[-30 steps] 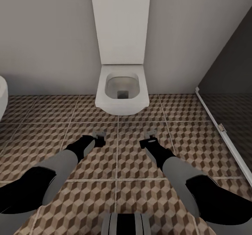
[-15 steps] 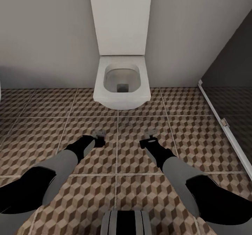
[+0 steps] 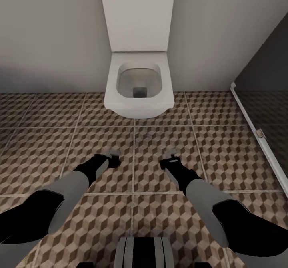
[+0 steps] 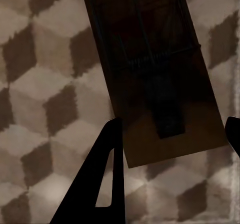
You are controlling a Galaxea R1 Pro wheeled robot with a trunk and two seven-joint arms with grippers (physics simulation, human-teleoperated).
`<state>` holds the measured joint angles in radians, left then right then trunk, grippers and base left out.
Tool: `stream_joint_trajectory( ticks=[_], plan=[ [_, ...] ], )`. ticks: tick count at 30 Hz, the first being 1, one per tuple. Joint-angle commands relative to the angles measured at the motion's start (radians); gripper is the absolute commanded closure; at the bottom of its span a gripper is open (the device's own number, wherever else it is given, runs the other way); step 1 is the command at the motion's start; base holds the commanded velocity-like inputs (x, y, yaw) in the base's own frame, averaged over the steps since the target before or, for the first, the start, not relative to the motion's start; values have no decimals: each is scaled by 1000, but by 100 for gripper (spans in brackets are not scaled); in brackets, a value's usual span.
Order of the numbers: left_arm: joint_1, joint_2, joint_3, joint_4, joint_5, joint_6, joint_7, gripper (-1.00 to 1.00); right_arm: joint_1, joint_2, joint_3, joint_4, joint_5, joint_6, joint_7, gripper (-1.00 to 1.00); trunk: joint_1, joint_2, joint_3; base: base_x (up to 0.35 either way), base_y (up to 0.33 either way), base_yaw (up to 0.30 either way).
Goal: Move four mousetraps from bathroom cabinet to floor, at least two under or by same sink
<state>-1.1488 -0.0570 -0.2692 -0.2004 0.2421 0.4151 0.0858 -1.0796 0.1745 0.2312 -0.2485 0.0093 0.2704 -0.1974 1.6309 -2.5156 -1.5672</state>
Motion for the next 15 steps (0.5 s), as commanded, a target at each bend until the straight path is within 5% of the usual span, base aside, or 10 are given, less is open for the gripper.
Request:
stream_joint_trajectory(
  ticks=[1,15],
  plan=[
    [0,0,-7,-2,10,5,8,100,0,0,5,-2,0,7,-2,100,0,-1,-5,0,0,0],
    [0,0,-7,-2,9,5,8,100,0,0,5,-2,0,7,-2,100,6,-3,-51,0,0,0]
  ],
)
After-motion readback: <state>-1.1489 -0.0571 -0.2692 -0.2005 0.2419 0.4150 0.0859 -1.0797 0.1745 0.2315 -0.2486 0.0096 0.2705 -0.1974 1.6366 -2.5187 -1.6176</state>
